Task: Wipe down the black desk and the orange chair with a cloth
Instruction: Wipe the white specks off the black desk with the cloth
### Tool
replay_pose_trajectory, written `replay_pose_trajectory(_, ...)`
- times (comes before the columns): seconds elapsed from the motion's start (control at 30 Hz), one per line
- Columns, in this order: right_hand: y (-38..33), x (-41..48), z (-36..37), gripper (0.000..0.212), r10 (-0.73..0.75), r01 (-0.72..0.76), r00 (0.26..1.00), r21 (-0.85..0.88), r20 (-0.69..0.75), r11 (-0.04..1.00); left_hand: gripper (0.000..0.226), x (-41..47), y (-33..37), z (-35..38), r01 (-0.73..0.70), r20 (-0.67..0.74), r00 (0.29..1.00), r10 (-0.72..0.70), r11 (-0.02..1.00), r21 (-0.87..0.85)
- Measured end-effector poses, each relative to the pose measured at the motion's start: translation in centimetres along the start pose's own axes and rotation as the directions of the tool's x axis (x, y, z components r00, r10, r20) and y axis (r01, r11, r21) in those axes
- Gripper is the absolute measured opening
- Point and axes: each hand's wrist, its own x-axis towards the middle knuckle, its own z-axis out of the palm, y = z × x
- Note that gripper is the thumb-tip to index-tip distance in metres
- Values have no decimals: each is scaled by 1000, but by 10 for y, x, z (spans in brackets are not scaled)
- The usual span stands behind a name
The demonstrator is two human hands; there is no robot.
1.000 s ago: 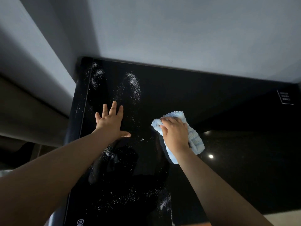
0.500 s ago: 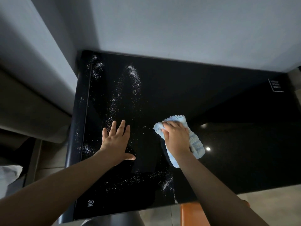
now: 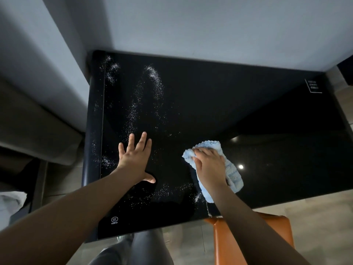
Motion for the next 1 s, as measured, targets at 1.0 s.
replay_pose_trajectory(1.0,4,-142,14,36,177,-176,972,-20,156,984,138,-4,0,-6,-15,2,1000,15,999,52)
